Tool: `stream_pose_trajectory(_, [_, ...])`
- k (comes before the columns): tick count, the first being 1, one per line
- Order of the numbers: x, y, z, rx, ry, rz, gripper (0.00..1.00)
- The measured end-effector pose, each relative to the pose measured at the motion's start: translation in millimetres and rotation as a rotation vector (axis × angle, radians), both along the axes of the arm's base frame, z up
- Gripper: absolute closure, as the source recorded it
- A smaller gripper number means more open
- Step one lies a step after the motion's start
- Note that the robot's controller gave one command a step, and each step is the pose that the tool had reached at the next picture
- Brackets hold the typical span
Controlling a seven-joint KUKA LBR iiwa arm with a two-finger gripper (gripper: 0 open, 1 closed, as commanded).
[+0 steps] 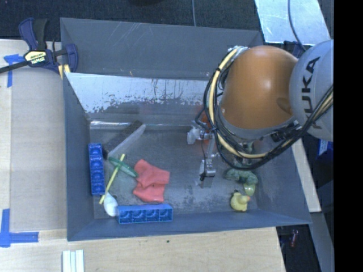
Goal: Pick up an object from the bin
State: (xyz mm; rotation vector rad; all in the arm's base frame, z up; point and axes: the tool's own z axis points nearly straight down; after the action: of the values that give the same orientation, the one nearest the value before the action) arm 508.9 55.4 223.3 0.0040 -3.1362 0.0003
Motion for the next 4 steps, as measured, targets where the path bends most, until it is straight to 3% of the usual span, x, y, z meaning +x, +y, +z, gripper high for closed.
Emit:
stream_pose_trajectory(1, [1.4,-0.2,4.6,0.001,-0.009,-0.002,0.00])
stream_pose_trajectory(2, [4.1,42.6,-43.8,0.002,-0.011,-0.053,0.00])
stream_pose_trajectory(3, [12.9,69.9,-78.3,0.002,-0.014,-0.084,0.00])
stream_pose_trajectory(4, [-17.2,74.4,-109.3,0.003,-0.013,0.117,0.00])
